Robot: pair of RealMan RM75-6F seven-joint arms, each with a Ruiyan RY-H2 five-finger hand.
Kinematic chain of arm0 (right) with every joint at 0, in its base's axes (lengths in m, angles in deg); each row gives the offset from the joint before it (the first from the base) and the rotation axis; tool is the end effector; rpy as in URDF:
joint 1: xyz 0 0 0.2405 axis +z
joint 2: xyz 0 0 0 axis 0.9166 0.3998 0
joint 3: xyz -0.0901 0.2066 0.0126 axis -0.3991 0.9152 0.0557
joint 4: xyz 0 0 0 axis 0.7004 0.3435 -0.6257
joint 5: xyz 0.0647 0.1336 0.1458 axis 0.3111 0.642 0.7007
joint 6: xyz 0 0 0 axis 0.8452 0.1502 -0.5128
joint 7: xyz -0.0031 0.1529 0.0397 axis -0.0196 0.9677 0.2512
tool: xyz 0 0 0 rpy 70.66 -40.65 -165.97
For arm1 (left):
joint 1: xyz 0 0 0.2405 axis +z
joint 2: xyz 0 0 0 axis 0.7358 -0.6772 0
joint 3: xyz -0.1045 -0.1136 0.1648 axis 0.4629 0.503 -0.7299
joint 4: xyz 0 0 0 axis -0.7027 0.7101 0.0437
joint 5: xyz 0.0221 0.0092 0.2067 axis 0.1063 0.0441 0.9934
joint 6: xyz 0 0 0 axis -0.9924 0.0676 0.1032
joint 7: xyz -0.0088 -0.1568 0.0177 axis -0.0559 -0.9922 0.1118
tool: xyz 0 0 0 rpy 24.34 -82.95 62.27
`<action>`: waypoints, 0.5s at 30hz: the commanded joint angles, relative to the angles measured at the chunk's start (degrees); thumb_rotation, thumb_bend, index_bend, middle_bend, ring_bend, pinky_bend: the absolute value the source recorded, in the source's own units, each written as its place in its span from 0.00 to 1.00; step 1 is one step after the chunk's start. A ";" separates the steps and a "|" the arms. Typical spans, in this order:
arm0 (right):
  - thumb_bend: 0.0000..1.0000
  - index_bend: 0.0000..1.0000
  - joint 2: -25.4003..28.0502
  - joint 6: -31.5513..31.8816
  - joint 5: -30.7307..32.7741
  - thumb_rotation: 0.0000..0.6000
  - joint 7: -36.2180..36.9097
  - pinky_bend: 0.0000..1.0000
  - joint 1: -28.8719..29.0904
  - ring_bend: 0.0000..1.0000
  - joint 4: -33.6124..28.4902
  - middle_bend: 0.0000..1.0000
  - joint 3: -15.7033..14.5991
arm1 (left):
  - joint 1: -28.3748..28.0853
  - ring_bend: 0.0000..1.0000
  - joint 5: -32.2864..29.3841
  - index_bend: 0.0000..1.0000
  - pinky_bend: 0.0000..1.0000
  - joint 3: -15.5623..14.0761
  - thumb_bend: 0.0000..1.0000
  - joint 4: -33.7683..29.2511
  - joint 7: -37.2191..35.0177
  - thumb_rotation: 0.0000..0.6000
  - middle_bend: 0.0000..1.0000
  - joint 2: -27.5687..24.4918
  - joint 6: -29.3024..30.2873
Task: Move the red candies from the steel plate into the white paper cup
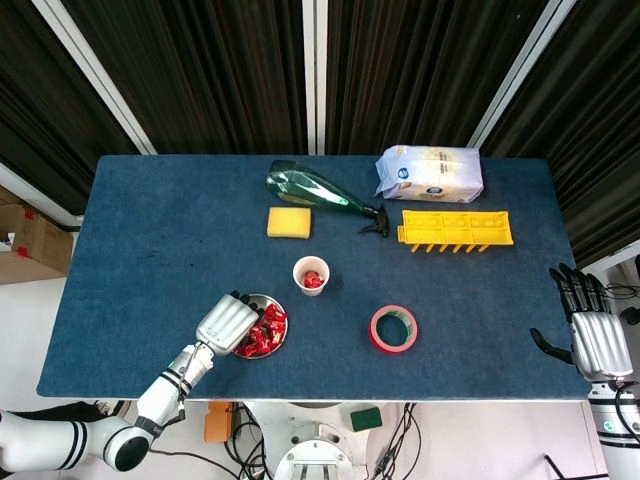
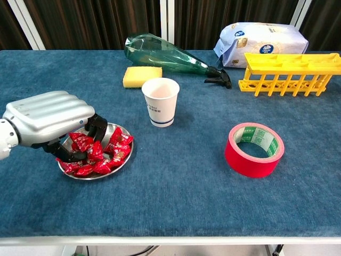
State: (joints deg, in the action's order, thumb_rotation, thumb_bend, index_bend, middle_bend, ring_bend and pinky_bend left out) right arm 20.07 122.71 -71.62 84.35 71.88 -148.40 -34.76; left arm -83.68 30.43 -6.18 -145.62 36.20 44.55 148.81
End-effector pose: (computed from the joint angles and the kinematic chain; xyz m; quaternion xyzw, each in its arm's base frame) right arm -0.2853 -0.2004 0.1424 0.5838 -0.3941 0.4192 0.5729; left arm -0.1295 0.2446 -0.0398 -0.8321 -0.2595 -0.2956 0.3911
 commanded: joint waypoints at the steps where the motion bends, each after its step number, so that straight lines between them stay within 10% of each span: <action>1: 0.24 0.00 0.02 0.00 0.01 1.00 0.04 0.00 0.00 0.00 -0.01 0.01 0.01 | 0.07 0.40 0.40 0.60 0.44 0.36 0.37 -0.51 -0.56 1.00 0.56 -0.35 0.12; 15: 0.24 0.00 -0.02 -0.11 0.02 1.00 -0.02 0.00 0.07 0.00 -0.02 0.01 0.01 | -1.65 0.40 -1.68 0.60 0.44 6.00 0.37 -9.91 -3.11 1.00 0.57 -7.14 -0.32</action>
State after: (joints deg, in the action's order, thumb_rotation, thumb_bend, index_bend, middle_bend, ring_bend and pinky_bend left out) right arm 20.05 122.60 -71.60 84.34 71.95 -148.43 -34.75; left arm -84.79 29.38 -1.01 -154.58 32.99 38.17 148.75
